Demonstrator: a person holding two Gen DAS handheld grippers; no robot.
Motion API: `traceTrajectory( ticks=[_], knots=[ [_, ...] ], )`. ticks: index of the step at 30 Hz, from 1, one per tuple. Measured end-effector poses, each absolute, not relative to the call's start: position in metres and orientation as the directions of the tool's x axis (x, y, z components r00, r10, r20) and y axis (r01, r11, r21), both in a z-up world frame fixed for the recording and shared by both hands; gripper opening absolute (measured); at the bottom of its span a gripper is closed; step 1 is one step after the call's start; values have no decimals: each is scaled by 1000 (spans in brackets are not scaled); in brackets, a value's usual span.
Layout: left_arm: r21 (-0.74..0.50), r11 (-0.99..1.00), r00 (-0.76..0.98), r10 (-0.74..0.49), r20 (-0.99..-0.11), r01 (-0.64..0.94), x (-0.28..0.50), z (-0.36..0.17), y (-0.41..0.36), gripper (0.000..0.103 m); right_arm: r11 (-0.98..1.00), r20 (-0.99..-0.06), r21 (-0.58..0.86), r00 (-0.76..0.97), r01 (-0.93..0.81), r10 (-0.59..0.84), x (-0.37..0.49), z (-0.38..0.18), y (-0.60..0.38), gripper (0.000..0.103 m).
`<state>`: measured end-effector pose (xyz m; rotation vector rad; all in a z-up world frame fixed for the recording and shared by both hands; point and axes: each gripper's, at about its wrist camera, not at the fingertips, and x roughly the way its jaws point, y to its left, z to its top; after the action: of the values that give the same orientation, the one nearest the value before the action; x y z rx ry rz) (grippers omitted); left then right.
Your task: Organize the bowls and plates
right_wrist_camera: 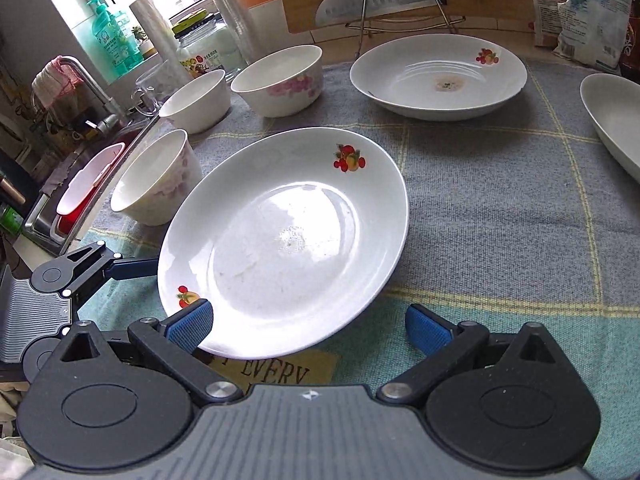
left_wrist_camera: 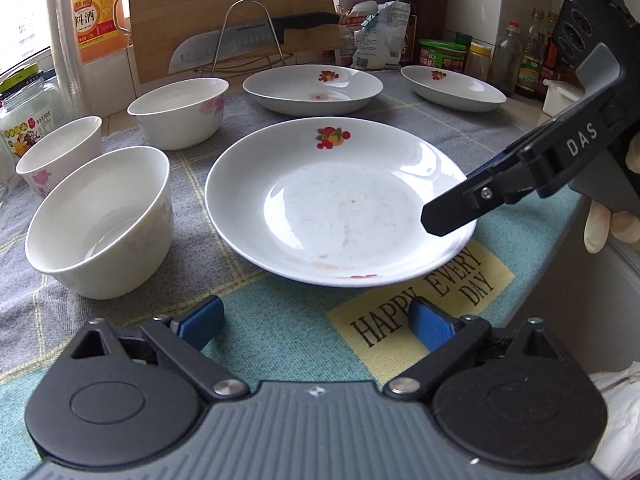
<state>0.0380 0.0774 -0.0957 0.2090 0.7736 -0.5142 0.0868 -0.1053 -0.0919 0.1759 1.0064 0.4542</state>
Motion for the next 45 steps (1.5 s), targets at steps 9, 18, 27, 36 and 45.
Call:
traceTrajectory(
  ticks=[9, 18, 27, 36, 45],
  knots=[
    [6, 845, 602, -375, -705, 534, 47, -98, 73, 103, 873, -788, 339, 401, -351, 467, 108, -93, -103, 103],
    [9, 827, 595, -397, -699, 562, 52, -99, 73, 103, 842, -800, 339, 342, -420, 493, 138, -92, -101, 103],
    [9, 809, 588, -419, -691, 588, 54, -100, 74, 103, 814, -809, 345, 292, -467, 510, 163, -92, -96, 103],
    [12, 792, 585, -440, -681, 610, 54, -101, 75, 103, 791, -800, 382, 258, -478, 542, 179, -93, -97, 103],
    [16, 782, 582, -450, -677, 624, 54, -101, 75, 103, 771, -796, 412, 219, -486, 564, 191, -93, -97, 103]
  ],
)
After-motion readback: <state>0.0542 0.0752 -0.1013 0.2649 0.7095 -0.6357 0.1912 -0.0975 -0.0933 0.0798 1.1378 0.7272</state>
